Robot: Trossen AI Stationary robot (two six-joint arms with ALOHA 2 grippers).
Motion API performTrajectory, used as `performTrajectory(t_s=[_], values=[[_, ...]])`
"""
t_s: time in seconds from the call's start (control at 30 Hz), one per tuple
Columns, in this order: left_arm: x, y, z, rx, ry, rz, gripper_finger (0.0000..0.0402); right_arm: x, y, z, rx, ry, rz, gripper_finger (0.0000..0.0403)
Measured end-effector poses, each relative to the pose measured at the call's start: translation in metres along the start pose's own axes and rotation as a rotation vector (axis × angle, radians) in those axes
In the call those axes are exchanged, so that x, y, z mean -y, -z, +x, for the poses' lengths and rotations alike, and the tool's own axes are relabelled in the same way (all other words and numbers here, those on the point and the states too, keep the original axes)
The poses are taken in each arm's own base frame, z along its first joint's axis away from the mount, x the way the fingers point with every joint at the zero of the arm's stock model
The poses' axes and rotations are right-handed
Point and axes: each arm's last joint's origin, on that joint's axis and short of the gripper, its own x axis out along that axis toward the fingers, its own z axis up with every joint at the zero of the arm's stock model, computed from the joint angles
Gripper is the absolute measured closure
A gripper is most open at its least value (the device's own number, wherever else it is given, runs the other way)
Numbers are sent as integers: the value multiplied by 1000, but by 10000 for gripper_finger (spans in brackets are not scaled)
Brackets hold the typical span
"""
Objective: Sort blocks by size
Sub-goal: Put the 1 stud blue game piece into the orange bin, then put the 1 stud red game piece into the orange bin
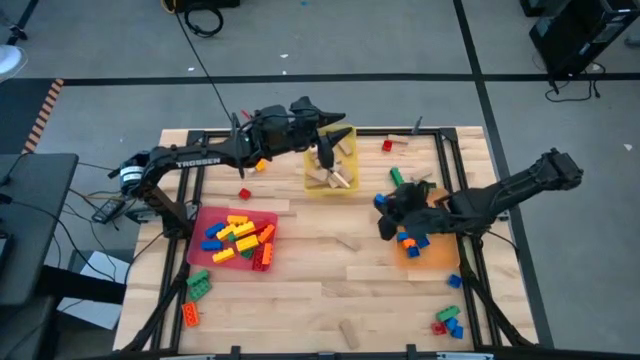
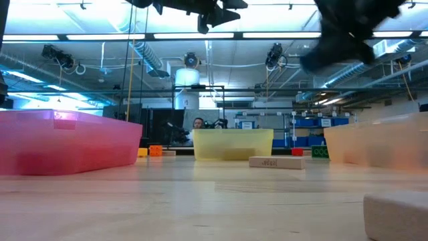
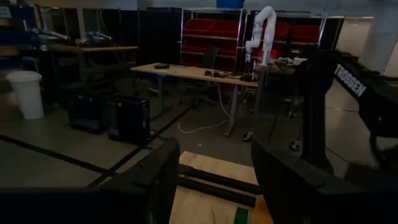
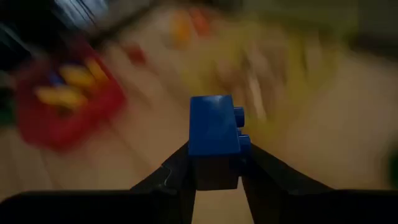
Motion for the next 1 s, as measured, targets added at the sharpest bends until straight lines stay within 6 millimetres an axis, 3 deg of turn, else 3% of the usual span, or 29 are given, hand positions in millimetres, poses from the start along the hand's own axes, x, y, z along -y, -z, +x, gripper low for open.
performTrajectory(t_s=[0.2,0.33,0.53,0.8,1.0], values=[[-7,5,0,-56,-21,7,193,37,15,-5,-435,260,163,284],[-10,9,0,-97,-30,35,193,51,20,-12,-595,405,232,284],[-13,-3,-19,-158,-153,100,193,55,28,-9,-625,453,327,274],[-15,-37,-59,-162,-219,132,193,57,36,-7,-650,472,404,195],[-15,-38,-72,-234,-220,141,193,55,39,-10,-716,480,477,151]])
